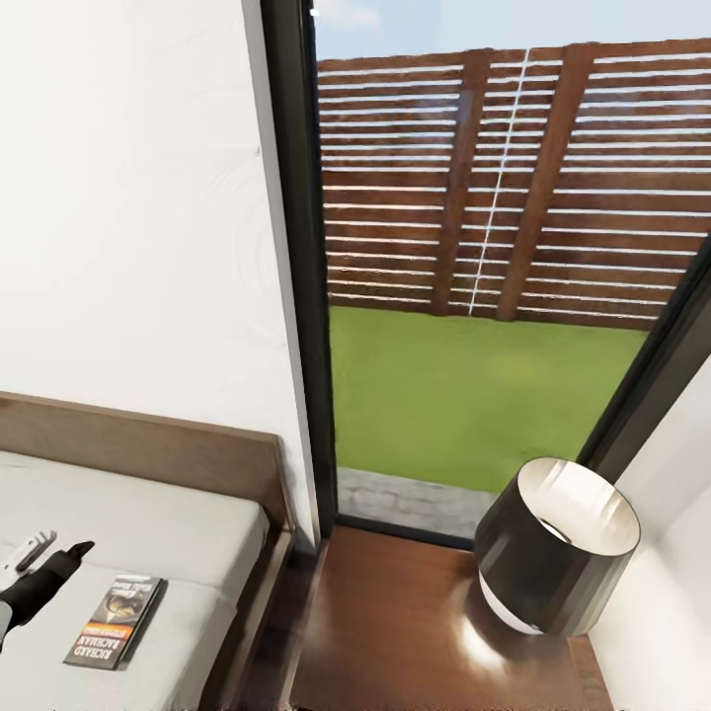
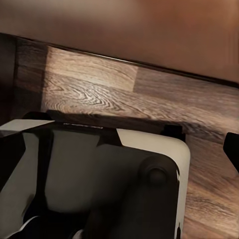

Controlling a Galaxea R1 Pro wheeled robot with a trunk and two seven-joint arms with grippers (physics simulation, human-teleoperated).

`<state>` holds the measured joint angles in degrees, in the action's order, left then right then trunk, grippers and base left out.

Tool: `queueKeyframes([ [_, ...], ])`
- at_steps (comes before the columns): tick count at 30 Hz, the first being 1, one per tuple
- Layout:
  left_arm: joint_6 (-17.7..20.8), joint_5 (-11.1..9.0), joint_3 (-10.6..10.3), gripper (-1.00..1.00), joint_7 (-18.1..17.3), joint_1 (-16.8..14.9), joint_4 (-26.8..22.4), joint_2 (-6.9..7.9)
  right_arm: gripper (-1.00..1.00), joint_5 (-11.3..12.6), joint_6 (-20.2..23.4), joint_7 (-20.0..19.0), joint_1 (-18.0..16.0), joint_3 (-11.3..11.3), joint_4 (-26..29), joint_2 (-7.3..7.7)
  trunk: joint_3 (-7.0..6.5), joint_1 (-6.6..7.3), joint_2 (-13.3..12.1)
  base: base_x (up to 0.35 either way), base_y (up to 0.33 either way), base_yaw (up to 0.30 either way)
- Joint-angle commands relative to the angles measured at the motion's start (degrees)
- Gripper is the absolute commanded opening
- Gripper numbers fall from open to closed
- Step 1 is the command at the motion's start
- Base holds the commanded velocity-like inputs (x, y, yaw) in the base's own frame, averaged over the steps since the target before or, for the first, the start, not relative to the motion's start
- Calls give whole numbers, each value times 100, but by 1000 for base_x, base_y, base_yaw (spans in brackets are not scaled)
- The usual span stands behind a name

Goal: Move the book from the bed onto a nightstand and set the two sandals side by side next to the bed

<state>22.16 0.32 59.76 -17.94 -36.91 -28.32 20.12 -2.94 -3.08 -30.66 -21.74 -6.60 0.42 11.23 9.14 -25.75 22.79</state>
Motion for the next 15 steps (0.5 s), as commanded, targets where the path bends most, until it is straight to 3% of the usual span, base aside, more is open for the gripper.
queueKeyframes([
  [1, 49, 3, 45, 100, -33, -10, -7, -10, 100, -31, -18, -22, -5, -43, -7, 2, 21, -3, 13, 0, 0, 0],
  [15, 51, 3, 45, 100, -35, -12, 0, -47, 100, -31, -34, -14, -5, -43, -7, 2, 146, -3, 13, 0, 0, 0],
])
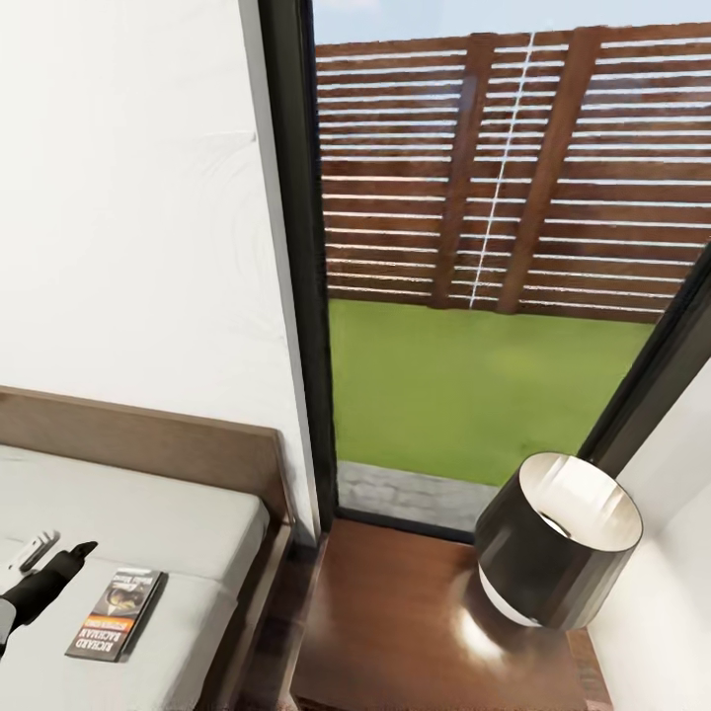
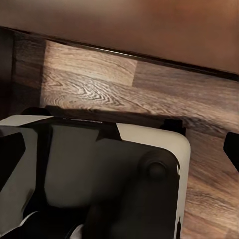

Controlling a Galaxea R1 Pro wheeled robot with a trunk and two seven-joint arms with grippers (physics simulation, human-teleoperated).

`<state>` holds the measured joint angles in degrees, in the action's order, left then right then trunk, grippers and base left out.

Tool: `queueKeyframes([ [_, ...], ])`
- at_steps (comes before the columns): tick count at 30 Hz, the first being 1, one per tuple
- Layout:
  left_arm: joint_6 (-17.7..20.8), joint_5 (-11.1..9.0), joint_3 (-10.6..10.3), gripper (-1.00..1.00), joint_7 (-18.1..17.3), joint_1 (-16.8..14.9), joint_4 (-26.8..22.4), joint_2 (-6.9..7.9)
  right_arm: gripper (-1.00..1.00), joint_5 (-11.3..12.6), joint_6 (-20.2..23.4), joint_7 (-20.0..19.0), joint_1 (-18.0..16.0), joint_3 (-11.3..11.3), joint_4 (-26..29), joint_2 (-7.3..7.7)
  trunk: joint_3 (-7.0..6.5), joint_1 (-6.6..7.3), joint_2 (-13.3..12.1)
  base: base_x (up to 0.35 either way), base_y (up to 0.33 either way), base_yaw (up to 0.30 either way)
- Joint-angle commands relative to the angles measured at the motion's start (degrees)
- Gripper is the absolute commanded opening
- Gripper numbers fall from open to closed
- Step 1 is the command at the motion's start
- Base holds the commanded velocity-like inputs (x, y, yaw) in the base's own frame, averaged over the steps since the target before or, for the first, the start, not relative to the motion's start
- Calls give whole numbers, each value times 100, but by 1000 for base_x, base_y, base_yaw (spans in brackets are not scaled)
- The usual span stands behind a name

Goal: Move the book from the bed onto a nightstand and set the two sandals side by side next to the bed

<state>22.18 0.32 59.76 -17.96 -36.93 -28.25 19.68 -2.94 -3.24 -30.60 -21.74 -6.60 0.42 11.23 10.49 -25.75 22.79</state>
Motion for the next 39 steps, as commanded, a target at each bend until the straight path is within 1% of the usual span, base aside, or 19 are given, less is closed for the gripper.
queueKeyframes([
  [1, 49, 3, 45, 100, -33, -9, -7, -4, 100, -31, -18, -19, -5, -43, -7, 2, 21, -3, 12, 0, 0, 0],
  [17, 47, 3, 45, 100, -41, -11, 12, -15, 100, -31, -19, -16, -7, -43, -7, 2, 164, -3, 12, 0, 0, 0],
  [24, 42, 6, 45, 100, -41, -9, 12, -71, 100, -31, -19, -16, -6, -43, -7, 2, 227, -3, 12, 0, 0, 0],
  [39, 41, 8, 45, 100, -41, -9, 12, -78, 100, -31, -19, -16, -5, -43, -7, 2, 361, -3, 12, 0, 0, 0],
])
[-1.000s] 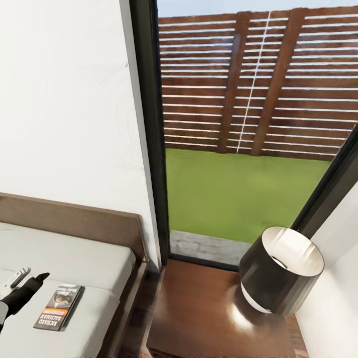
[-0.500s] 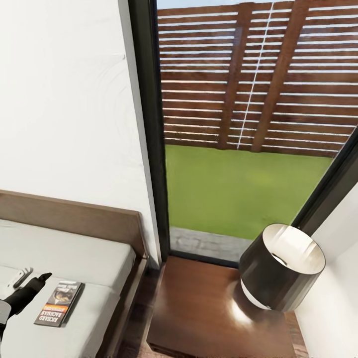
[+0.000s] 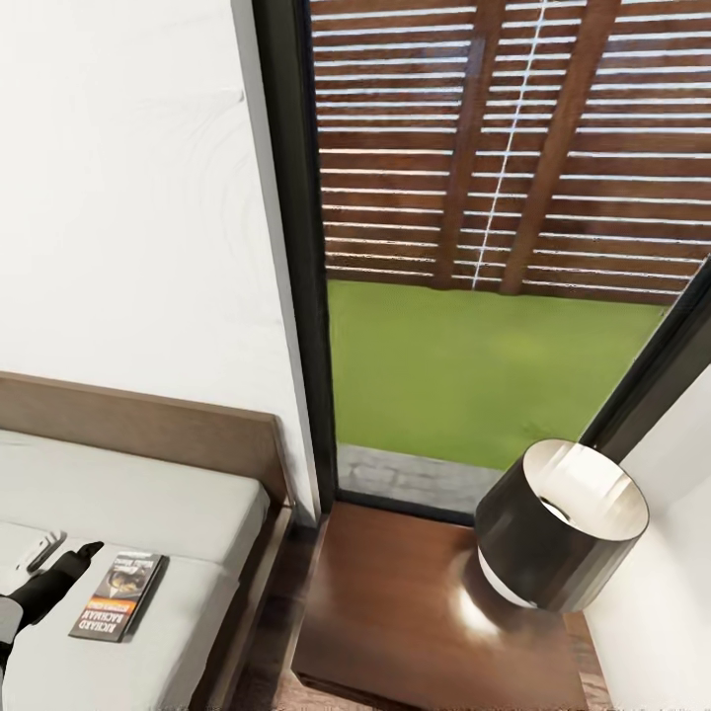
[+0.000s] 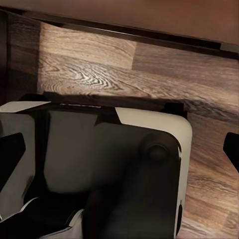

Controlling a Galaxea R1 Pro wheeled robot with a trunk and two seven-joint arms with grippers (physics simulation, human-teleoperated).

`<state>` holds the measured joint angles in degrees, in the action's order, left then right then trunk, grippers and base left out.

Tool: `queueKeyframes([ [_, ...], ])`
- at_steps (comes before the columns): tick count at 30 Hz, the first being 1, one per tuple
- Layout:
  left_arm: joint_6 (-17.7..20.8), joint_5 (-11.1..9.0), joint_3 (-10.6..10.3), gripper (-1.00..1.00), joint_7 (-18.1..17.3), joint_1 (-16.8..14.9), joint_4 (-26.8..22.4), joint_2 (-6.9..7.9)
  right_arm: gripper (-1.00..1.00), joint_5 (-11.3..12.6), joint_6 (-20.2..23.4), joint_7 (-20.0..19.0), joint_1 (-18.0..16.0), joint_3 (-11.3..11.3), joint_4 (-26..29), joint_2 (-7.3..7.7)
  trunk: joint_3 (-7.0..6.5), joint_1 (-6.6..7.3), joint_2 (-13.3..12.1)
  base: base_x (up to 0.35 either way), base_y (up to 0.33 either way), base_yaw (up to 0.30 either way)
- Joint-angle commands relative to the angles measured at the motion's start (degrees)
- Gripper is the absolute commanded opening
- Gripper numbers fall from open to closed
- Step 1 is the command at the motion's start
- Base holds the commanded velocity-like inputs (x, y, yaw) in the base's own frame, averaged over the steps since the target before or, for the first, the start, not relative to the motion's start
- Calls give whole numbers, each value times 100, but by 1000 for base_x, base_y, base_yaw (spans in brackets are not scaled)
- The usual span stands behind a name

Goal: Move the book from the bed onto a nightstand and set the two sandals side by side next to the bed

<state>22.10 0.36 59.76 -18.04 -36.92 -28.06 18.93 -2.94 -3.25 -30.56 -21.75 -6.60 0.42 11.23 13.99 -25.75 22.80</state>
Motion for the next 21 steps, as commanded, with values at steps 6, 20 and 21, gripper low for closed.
queueKeyframes([
  [6, 52, 1, 43, 100, -33, -9, -7, -2, 100, -31, -20, -21, -5, -43, -7, 2, 65, -3, 12, 0, 0, 0],
  [20, 50, -1, 45, 100, -33, -11, -7, -3, 100, -31, -26, -15, -5, -43, -7, 2, 190, -3, 12, 0, 0, 0],
  [21, 51, -1, 45, 100, -33, -10, -7, -3, 100, -31, -26, -14, -5, -43, -7, 2, 199, -3, 12, 0, 0, 0],
])
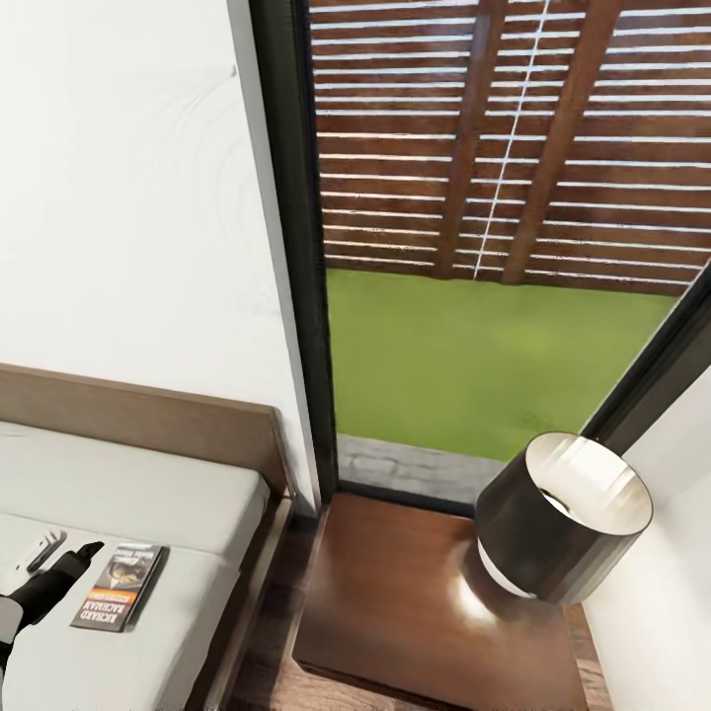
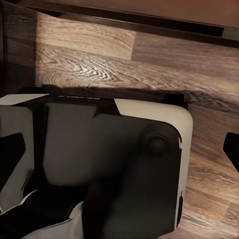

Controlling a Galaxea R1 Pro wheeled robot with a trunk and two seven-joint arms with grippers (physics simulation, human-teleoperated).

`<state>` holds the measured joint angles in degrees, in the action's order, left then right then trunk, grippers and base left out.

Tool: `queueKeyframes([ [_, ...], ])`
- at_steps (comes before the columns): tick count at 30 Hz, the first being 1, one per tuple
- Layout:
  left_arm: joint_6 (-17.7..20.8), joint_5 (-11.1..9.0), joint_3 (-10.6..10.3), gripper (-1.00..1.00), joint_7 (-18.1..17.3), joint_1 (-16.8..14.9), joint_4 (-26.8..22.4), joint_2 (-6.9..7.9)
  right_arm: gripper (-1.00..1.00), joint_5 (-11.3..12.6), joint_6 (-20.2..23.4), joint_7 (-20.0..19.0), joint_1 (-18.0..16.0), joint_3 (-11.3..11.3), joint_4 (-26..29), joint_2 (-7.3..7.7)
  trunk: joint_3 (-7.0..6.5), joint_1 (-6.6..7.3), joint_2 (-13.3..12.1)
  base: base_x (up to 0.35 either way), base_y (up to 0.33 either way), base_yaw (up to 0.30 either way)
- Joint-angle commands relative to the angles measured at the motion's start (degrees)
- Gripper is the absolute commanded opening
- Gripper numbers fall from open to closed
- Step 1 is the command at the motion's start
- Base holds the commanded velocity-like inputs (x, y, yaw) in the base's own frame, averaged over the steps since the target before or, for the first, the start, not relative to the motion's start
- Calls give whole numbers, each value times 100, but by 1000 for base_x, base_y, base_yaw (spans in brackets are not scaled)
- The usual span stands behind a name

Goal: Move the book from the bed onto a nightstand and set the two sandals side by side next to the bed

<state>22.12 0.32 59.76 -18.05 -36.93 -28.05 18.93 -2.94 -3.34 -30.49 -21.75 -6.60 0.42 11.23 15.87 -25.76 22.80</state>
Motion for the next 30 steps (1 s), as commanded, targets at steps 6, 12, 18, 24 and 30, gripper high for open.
queueKeyframes([
  [6, 49, 6, 45, 100, -32, -11, -7, -3, 100, -31, -18, -20, -6, -43, -7, 2, 64, -3, 11, 0, 0, 0],
  [12, 49, 8, 45, 100, -32, -7, -7, -3, 100, -31, -18, -18, -5, -43, -7, 2, 118, -3, 11, 0, 0, 0],
  [18, 47, 5, 45, 100, -32, -10, -7, -3, 100, -31, -18, -18, -5, -43, -7, 2, 172, -3, 11, 0, 0, 0],
  [24, 47, 5, 45, 100, -32, -8, -7, -3, 100, -31, -18, -18, -5, -43, -9, 2, 226, -3, 11, 0, 0, 0],
  [30, 49, 3, 45, 100, -31, -7, -7, -3, 100, -31, -18, -18, -5, -43, -9, 2, 279, -3, 11, 0, 0, 0],
])
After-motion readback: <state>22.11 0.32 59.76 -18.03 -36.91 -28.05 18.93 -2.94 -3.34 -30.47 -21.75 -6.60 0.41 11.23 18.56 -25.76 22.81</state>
